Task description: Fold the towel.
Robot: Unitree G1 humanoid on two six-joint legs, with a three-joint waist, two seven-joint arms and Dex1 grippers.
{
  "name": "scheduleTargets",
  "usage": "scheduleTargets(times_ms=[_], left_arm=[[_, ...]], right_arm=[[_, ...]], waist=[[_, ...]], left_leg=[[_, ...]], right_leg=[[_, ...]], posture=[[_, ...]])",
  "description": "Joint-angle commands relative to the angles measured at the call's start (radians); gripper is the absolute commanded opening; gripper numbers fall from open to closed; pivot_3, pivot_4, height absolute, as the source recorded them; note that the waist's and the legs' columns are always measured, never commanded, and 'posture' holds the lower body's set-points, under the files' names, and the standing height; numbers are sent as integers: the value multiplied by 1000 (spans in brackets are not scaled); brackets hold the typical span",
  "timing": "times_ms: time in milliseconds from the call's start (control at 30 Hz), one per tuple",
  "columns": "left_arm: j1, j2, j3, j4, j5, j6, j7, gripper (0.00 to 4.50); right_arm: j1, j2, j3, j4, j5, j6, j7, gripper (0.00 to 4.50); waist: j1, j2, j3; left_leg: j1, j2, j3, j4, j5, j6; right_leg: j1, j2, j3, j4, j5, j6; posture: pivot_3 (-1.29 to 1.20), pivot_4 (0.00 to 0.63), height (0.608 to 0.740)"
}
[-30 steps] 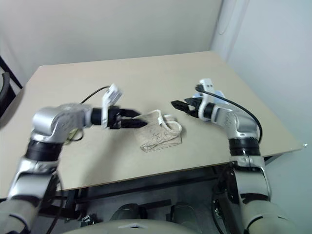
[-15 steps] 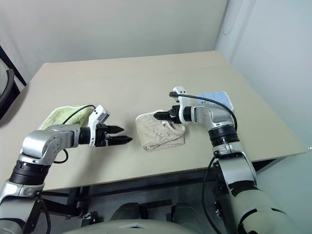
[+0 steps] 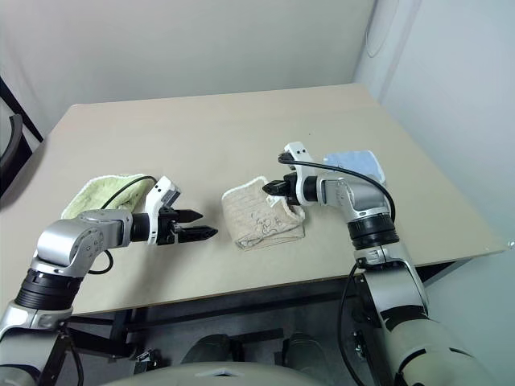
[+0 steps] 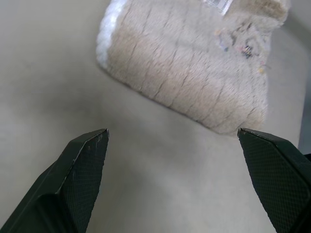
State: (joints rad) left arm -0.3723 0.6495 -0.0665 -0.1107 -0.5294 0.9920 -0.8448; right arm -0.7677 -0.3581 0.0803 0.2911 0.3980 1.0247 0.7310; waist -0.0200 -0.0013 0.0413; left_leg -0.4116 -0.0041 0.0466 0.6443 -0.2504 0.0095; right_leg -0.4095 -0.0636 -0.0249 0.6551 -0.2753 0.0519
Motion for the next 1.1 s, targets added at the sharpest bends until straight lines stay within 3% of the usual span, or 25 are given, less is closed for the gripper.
scheduleTargets(times_ms=[33, 300, 633, 767, 1100], left_arm=[[-15, -6, 3, -9, 2, -24, -2, 4500], [-28, -23, -22, -7, 10, -50, -16, 4500], [-50, -48, -26, 31, 27, -129, -39, 4500], [-60, -63, 17, 49, -7, -131, -41, 4500], [-103, -28, 75, 59, -36, -143, -76, 4500]], right_arm=[[8, -22, -36, -76, 23, 31, -8, 41], [45, -37, -114, -110, 49, 103, -69, 41], [137, -54, -76, -28, -50, -104, -89, 41], [154, -54, -101, -67, -28, -138, -72, 959], [185, -129, -219, -265, 109, -179, 48, 4392]], waist=[[1, 0, 0], [0, 0, 0], [1, 0, 0], [2, 0, 0], [9, 0, 0]], left_leg=[[0, 0, 0, 0, 0, 0], [0, 0, 0, 0, 0, 0], [0, 0, 0, 0, 0, 0], [0, 0, 0, 1, 0, 1], [0, 0, 0, 2, 1, 1]], right_leg=[[0, 0, 0, 0, 0, 0], [0, 0, 0, 0, 0, 0], [0, 0, 0, 0, 0, 0], [1, 0, 0, 0, 0, 0], [1, 1, 0, 0, 0, 1]], posture=[[0, 0, 740], [0, 0, 740], [0, 0, 740], [0, 0, 740], [0, 0, 740]])
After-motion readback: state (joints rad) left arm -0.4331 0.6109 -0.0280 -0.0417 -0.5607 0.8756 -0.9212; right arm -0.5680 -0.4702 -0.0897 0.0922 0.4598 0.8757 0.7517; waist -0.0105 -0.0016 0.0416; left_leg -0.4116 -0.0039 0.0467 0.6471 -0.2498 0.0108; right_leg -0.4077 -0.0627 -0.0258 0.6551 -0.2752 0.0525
